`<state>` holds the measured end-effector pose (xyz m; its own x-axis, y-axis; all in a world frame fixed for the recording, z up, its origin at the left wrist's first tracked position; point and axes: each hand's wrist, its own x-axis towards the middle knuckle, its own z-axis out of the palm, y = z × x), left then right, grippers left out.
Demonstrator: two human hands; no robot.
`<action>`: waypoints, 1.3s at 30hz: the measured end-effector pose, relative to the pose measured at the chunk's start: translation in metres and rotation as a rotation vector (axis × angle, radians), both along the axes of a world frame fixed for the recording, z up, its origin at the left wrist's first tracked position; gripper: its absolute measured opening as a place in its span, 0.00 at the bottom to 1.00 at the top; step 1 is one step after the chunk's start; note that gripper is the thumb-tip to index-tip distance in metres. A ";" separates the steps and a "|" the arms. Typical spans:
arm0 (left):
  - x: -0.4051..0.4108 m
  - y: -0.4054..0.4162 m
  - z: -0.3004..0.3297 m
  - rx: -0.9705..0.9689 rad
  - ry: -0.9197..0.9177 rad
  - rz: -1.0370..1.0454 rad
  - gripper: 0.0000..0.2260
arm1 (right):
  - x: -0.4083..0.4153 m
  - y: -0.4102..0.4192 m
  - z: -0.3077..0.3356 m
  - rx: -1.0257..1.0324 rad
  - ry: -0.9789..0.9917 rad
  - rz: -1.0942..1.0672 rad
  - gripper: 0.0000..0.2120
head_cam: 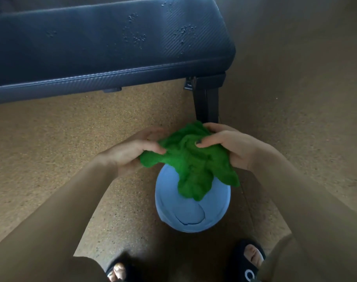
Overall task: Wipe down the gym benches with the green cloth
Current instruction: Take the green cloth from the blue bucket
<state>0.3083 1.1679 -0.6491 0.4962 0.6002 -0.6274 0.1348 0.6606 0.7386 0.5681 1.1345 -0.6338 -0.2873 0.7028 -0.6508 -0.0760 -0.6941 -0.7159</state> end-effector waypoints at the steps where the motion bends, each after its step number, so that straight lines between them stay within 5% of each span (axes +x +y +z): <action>1: -0.001 -0.001 -0.002 0.012 0.004 -0.006 0.35 | 0.000 0.002 0.006 0.010 0.047 -0.023 0.20; 3: 0.004 -0.002 -0.003 0.078 0.062 -0.008 0.35 | -0.002 0.005 0.014 0.026 0.105 -0.038 0.19; 7: 0.012 0.001 0.001 0.278 0.199 0.028 0.16 | -0.004 0.014 0.022 0.055 0.132 -0.049 0.18; 10: 0.012 0.004 0.008 0.237 0.074 0.190 0.10 | -0.004 0.020 0.026 0.089 0.101 -0.100 0.17; 14: 0.010 0.008 0.019 0.146 -0.039 0.343 0.12 | -0.001 0.022 0.022 0.072 -0.073 -0.254 0.31; 18: 0.004 0.019 0.027 0.080 -0.066 0.385 0.15 | -0.001 0.022 0.023 0.065 -0.191 -0.134 0.33; 26: 0.000 0.026 0.033 0.181 0.017 0.454 0.13 | -0.006 0.034 0.053 0.150 0.089 -0.014 0.34; 28: 0.003 0.030 0.037 0.211 0.094 0.475 0.12 | -0.007 0.040 0.058 0.200 -0.029 0.065 0.34; 32: 0.005 0.047 0.053 0.276 0.242 0.415 0.08 | -0.013 0.053 0.066 0.433 -0.709 0.462 0.30; 34: 0.007 0.055 0.068 0.228 0.224 0.318 0.10 | -0.016 0.060 0.073 0.618 -0.971 0.599 0.20; 36: 0.009 0.058 0.085 0.176 0.231 0.197 0.12 | -0.014 0.070 0.080 0.743 -1.049 0.661 0.11; 39: 0.011 0.065 0.104 0.184 0.335 0.126 0.12 | -0.005 0.083 0.094 0.820 -1.047 0.812 0.16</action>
